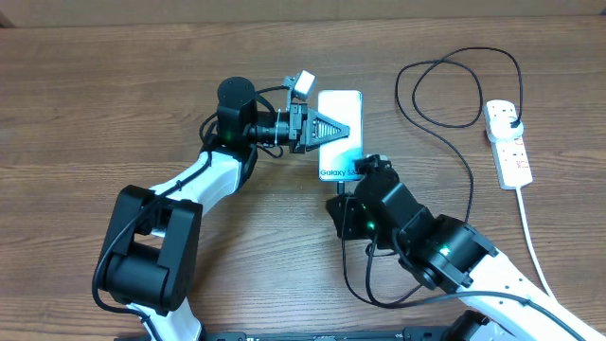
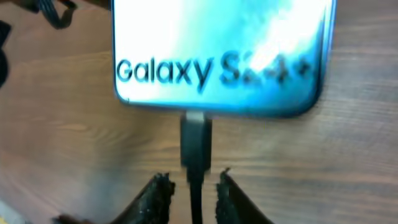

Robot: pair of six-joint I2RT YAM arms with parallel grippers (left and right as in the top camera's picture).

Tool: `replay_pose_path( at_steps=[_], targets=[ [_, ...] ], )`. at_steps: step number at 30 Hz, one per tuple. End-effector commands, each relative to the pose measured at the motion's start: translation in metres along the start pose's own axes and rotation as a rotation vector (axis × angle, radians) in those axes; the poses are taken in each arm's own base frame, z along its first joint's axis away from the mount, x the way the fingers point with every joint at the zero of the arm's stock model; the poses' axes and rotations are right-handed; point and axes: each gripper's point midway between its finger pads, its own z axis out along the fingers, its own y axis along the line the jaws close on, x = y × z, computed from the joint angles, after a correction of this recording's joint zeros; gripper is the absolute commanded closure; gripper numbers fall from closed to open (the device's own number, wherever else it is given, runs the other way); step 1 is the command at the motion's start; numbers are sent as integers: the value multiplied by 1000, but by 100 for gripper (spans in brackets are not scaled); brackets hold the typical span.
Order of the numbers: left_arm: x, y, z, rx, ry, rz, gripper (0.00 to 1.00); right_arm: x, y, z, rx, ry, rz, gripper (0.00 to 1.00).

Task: Plug charger to phone and switch on socket
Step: 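Push the plug up into the phone's bottom port with the right gripper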

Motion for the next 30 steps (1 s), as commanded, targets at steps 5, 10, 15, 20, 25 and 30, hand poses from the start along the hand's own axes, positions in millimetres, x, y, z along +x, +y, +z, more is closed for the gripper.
replay_pose_path(
  at_steps=[5,10,15,20,25,30],
  targets=[
    [11,-12,5,29,73,56,96,-8,-2,11,48,-23,14,93],
    [14,-12,4,34,89,74,96,-12,-1,10,43,-39,16,96],
    [23,-15,4,50,140,85,96,-24,3,8,26,-79,-7,96],
    [31,-17,6,66,181,118,96,-42,20,-4,-13,-124,-59,96],
    [37,-18,11,74,203,128,96,-56,22,-11,-22,-156,-45,96],
    [42,-19,17,81,219,153,96,-70,30,-19,-60,-189,-13,96]
  ],
)
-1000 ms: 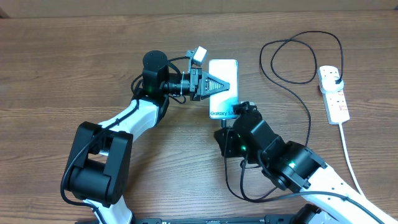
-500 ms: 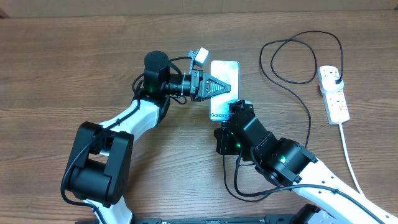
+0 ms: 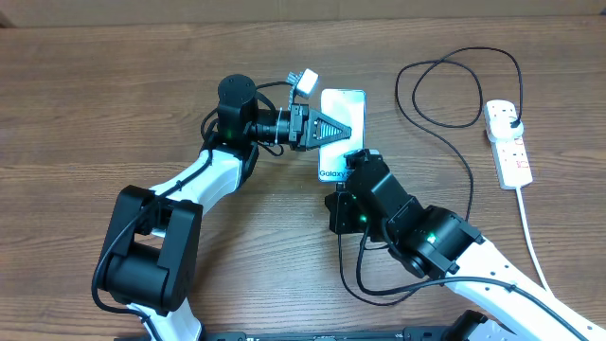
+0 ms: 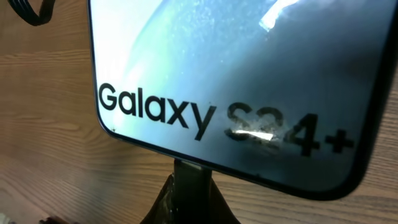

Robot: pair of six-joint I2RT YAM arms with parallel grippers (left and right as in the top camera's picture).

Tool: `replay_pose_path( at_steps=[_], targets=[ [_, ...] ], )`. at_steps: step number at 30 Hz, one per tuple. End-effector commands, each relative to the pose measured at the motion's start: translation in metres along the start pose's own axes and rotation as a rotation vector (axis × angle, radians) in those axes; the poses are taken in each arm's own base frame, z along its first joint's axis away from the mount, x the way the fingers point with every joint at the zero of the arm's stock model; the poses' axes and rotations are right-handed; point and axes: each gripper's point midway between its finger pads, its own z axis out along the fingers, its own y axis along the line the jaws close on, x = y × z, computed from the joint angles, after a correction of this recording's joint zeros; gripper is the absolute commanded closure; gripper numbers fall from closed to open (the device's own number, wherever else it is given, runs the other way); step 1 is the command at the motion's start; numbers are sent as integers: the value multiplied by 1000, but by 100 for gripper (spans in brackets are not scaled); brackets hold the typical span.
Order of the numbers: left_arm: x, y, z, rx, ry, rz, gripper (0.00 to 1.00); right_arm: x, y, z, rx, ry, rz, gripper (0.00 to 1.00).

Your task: Plug charger to phone and switch on socket

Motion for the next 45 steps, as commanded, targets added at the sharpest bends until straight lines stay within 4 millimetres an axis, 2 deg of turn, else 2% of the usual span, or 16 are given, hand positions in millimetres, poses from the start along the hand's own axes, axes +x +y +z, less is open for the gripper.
replay_pose_path(
  at_steps=[1,5,8,11,12,17,20,22,25,28,30,32,34,36,39,45],
  targets=[
    [37,-14,17,68,177,58,96,-66,27,-33,-63,-213,13,96],
    [37,-14,17,68,177,57,96,-61,22,-35,-37,-183,10,93],
    [34,-13,17,61,160,58,96,-52,16,-39,-9,-147,11,83],
    [28,-10,18,48,127,57,96,-47,12,-50,6,-130,10,68],
    [24,-9,19,39,104,57,96,-45,11,-62,9,-127,11,60],
    [15,-5,28,11,40,58,96,-33,3,-109,29,-110,10,35],
    [12,-4,42,-7,0,58,96,-24,-11,-139,65,-124,12,16],
    [11,-3,54,-22,-31,63,96,-18,-22,-158,82,-144,13,8],
    [10,0,72,-51,-79,102,96,-8,-32,-179,78,-170,14,0],
    [10,24,81,-158,-116,86,96,0,-41,-195,69,-198,16,0],
    [15,61,74,-313,-125,30,96,4,-46,-203,68,-211,17,0],
    [27,101,55,-512,-119,-33,96,8,-49,-207,65,-212,17,0],
    [39,126,35,-649,-90,-69,96,11,-51,-208,71,-207,17,0],
    [45,134,23,-688,-56,-67,96,12,-52,-207,75,-201,17,0],
    [45,142,3,-722,-47,-66,96,11,-51,-206,74,-203,16,0],
    [48,169,-57,-895,-91,-170,96,10,-51,-207,71,-207,17,0]
  ],
)
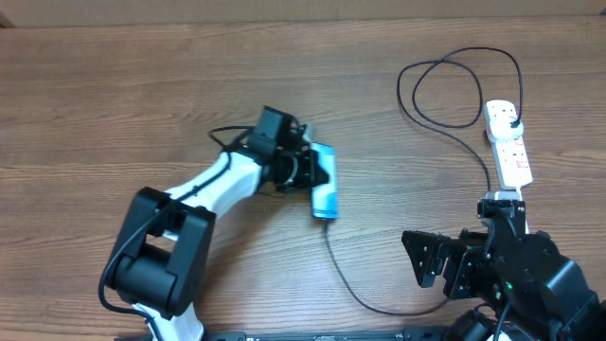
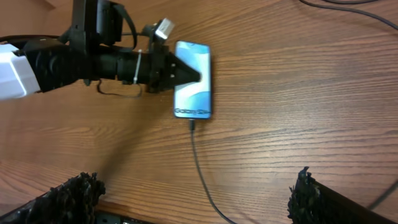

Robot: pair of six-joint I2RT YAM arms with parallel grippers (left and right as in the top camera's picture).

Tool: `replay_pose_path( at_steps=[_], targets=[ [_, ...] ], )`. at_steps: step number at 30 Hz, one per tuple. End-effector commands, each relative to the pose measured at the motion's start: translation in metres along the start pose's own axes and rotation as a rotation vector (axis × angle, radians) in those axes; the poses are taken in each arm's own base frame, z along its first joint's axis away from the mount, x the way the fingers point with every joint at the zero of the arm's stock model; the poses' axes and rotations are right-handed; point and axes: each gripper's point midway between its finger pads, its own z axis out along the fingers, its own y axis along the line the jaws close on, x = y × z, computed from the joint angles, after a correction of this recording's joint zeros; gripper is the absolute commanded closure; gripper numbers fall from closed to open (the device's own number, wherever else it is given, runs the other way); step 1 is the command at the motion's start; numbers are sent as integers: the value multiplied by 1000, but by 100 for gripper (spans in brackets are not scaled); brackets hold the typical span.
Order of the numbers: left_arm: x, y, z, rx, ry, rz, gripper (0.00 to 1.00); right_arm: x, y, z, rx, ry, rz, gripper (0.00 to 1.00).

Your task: Plug charger to phone and switch on socket

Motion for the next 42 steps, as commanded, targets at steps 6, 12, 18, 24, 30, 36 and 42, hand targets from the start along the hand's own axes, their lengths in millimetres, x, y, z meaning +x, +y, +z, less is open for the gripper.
replay_pose_path(
  at_steps=[6,12,18,24,30,36,42],
  targets=[
    [-21,24,-21,-73,-57,56,96,-8,1,-4,-3,-34,6,0],
    [-16,29,-11,-78,-29,54,96,-7,1,-4,-3,-33,5,0],
    [-6,33,6,-20,37,38,96,-7,1,-4,0,-29,5,0],
    [3,45,27,13,95,6,85,-5,-1,-4,6,-23,4,0],
    [5,56,31,0,109,-19,73,-5,-1,-4,7,-22,3,0],
    [5,63,31,-38,105,-26,61,-7,-1,-4,8,-32,5,0],
    [12,85,28,-155,116,-41,56,-7,-2,-3,15,-36,4,0]
  ],
)
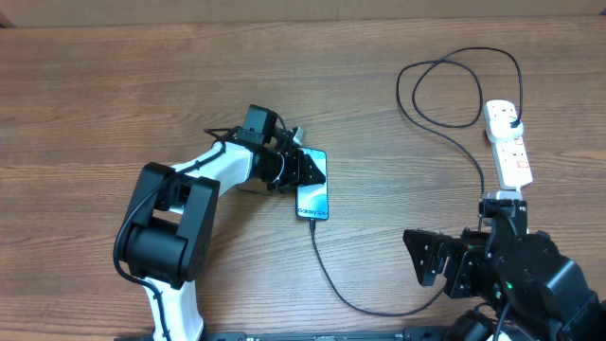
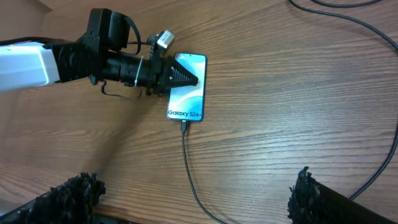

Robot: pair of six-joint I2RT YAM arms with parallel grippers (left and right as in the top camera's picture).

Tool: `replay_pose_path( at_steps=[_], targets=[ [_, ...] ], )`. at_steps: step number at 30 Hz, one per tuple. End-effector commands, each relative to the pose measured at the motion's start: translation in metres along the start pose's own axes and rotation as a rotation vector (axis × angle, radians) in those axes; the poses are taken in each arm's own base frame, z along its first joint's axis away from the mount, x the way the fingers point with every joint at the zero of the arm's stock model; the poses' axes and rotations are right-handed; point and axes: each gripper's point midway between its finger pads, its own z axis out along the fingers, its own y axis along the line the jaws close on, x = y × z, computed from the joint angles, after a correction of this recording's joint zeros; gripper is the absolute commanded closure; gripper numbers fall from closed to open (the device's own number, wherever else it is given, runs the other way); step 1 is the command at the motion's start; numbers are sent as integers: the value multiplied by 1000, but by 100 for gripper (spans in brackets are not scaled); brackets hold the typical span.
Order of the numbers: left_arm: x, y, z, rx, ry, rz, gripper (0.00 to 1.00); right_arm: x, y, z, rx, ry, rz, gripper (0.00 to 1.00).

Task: Plug charger to phone and switch on socket
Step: 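Lower the plugged-in phone flat onto the table with the left gripper, then move the right gripper toward the white power strip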

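Observation:
The phone point(image 1: 313, 199) lies flat on the table, screen up, showing "Galaxy S24+" point(image 2: 185, 93). My left gripper point(image 1: 301, 172) is shut on the phone's upper left part; its pointed fingers point(image 2: 177, 76) lie over the screen. A black charger cable point(image 1: 331, 275) is plugged into the phone's bottom edge and loops across the table to the white socket strip point(image 1: 508, 147) at the far right. My right gripper point(image 1: 428, 263) sits near the front right edge, wide open, with only table and cable point(image 2: 188, 163) between its fingers.
The cable makes a large loop point(image 1: 454, 85) left of the socket strip, whose white lead point(image 1: 532, 237) trails toward the front edge. A plug point(image 1: 508, 116) sits in the strip's far end. The left arm's white link point(image 1: 204, 175) lies left of the phone.
The phone was tilted on its edge in my left gripper; now it lies flat, screen up, a little further left and toward the front. The right arm has not moved.
My left gripper held the phone mid-table while my right gripper stood open around the plug at the phone's bottom edge, then shut on it. Then the right arm was back at the front right, open, the cable staying in the phone. The left gripper shifted the phone leftward.

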Motion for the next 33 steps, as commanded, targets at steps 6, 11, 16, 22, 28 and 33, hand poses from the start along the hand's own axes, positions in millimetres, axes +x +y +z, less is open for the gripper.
replay_pose_path(
  at_steps=[6,11,16,22,28,33],
  targets=[
    [20,75,2,-319,26,-88,49,1,-4,5,23,-4,13,0],
    [20,75,1,-323,26,-95,47,11,-11,18,57,33,46,0],
    [21,84,-2,-377,4,-178,49,13,-11,26,56,32,56,0],
    [21,92,-5,-421,-18,-255,48,11,-8,33,47,18,190,0],
    [23,95,-7,-438,-18,-288,44,11,-7,38,62,27,285,0],
    [24,100,-10,-462,-26,-320,43,12,-7,43,80,42,281,0]
  ],
)
